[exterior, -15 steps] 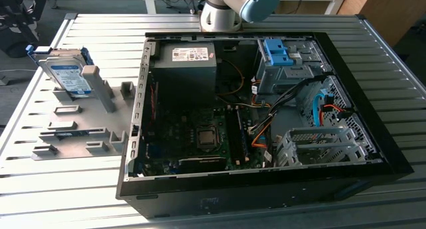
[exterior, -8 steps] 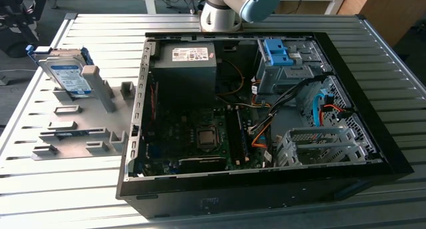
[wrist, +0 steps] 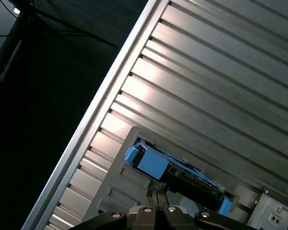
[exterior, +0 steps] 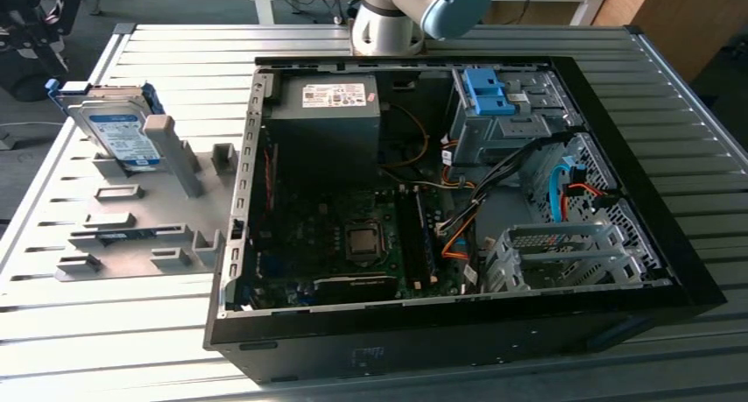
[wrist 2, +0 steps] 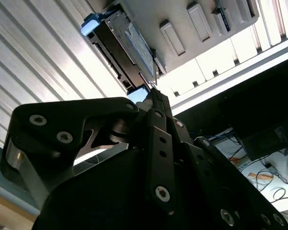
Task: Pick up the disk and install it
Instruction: 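Pick up the disk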
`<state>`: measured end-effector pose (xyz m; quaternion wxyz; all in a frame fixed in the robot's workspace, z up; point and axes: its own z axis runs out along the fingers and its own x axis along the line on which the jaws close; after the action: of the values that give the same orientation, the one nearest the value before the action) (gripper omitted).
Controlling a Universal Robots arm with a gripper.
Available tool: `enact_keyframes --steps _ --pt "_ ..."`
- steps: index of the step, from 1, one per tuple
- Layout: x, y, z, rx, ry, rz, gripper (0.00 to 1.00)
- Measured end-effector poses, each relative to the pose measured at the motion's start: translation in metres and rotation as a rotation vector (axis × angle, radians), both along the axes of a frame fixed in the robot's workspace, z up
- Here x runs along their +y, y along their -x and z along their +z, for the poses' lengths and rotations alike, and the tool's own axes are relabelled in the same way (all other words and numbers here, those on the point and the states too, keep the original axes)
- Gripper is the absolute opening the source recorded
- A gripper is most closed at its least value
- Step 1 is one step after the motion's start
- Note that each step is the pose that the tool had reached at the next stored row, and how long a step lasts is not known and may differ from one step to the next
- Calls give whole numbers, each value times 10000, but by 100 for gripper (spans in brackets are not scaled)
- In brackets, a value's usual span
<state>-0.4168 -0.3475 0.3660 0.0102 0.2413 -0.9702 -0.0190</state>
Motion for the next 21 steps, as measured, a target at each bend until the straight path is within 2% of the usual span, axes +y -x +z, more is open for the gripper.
enact_keyframes --steps 9,18,21 --pt "0 0 -2 0 0 1401 11" --pt "0 0 -2 -4 -2 2220 11" --pt "0 0 -3 -4 -2 2615 11"
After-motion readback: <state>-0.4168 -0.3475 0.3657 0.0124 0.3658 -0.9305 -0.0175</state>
